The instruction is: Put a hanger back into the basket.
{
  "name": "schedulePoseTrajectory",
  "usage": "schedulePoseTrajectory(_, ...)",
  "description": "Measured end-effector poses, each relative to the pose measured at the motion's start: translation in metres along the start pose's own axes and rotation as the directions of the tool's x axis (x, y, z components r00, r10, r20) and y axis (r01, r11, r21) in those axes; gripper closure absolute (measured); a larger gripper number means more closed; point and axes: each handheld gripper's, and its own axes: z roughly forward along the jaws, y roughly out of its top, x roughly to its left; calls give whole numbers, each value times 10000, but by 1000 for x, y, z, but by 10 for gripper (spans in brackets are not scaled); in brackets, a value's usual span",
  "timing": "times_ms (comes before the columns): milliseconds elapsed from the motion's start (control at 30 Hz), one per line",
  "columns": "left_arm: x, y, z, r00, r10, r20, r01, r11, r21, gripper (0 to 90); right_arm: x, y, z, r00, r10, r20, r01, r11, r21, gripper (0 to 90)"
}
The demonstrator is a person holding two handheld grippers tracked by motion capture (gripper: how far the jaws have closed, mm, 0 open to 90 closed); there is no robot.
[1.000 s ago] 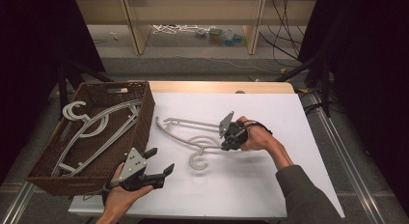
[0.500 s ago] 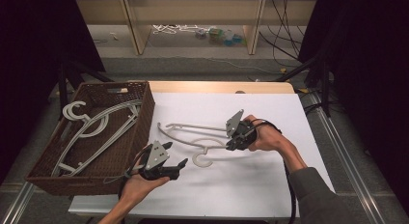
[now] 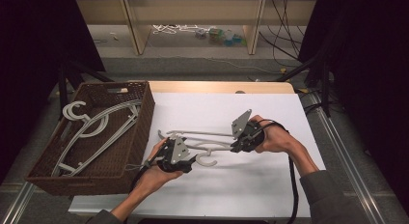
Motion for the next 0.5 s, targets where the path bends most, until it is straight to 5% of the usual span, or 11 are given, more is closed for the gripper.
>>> schedulePoseTrajectory(100,-1,1,4,9999,-22,114,24,9998,-173,349,1,-1,-2,10000,-29,-47,29,10000,-76,829)
schedulePoseTrajectory(300,1,3,10,9962,831,254,-822,9960,-337,458,3,0,-3,9999,-127,-67,126,9998,-165,829)
schedulePoseTrajectory(500,1,5,14,9853,1618,542,-1596,9863,-426,579,4,2,-3,9997,-155,-191,150,9995,-272,829)
